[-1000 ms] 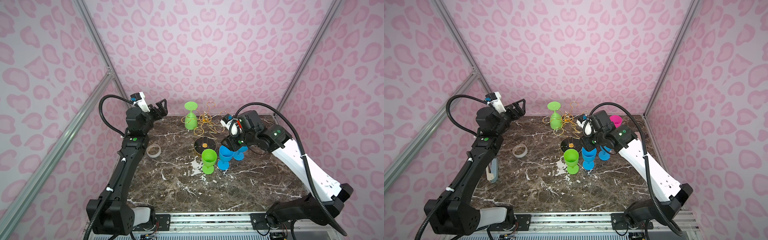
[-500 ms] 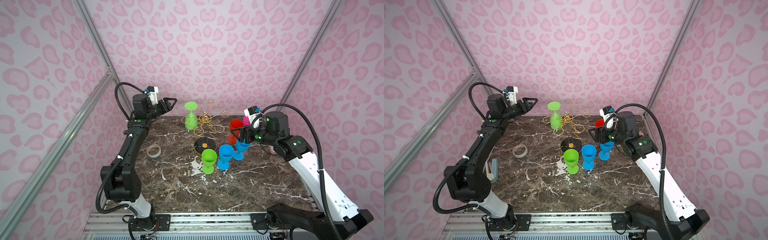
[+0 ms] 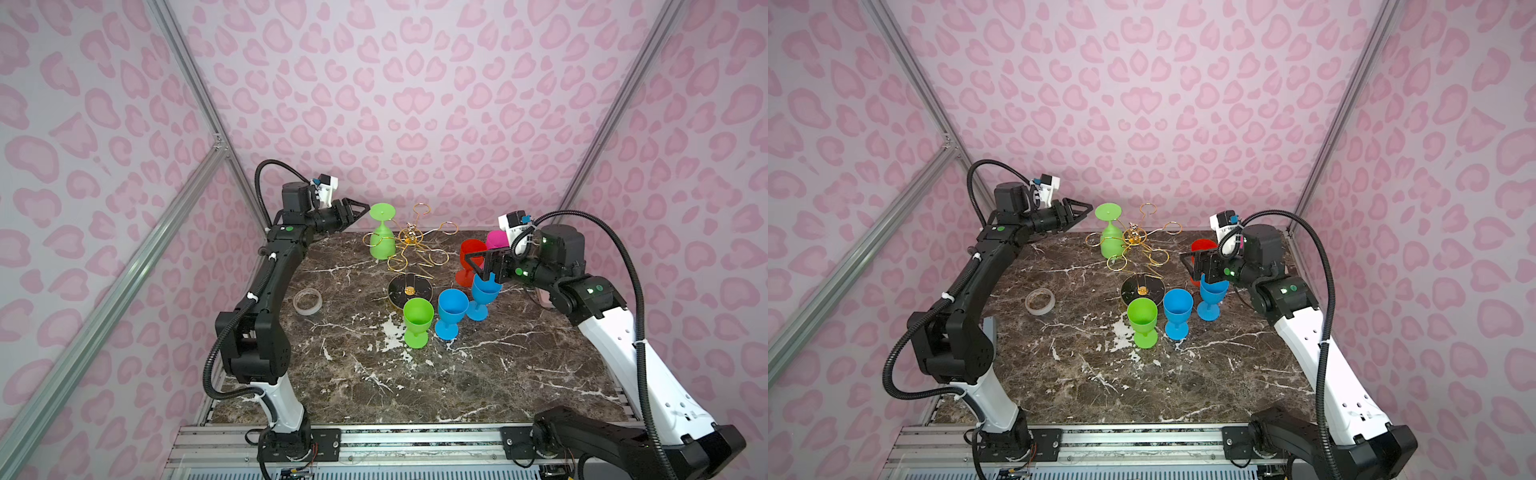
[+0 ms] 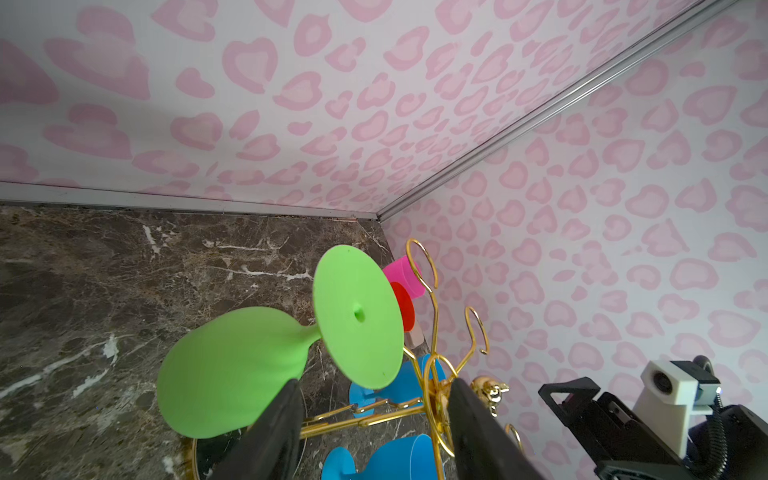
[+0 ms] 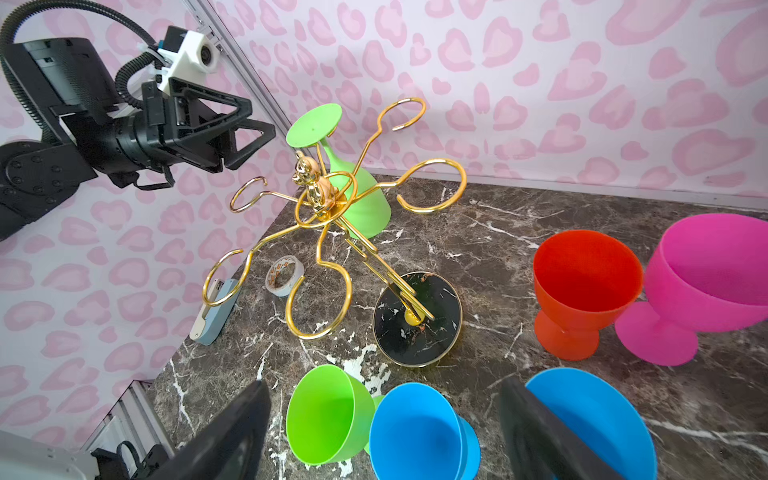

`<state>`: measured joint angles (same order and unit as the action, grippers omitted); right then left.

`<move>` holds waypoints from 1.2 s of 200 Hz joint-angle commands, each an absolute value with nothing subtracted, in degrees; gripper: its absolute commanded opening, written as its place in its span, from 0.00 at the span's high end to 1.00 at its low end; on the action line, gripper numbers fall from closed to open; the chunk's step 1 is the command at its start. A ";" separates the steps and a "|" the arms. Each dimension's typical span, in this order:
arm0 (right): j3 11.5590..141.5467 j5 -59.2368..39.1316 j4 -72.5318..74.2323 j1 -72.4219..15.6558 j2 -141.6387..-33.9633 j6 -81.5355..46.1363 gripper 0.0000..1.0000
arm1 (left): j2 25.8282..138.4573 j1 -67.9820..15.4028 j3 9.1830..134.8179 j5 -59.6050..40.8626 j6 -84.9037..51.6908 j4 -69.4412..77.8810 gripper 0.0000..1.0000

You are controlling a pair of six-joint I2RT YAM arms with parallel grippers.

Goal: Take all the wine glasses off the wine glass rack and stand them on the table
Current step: 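Reach the left gripper to the base of the green glass on the rack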

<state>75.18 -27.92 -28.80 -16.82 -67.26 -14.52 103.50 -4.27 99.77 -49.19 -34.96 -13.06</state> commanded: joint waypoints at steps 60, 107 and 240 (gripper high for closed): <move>73.54 -28.46 -26.63 -16.44 -66.36 -14.26 0.11 | 108.65 -7.01 107.11 -47.59 -31.20 -20.17 0.52; 73.12 -28.58 -26.20 -16.05 -66.14 -14.12 0.11 | 109.68 -7.62 107.33 -47.91 -31.88 -19.96 0.61; 72.82 -28.90 -25.93 -15.66 -66.42 -13.96 0.11 | 110.98 -7.62 109.33 -49.49 -34.28 -18.46 0.81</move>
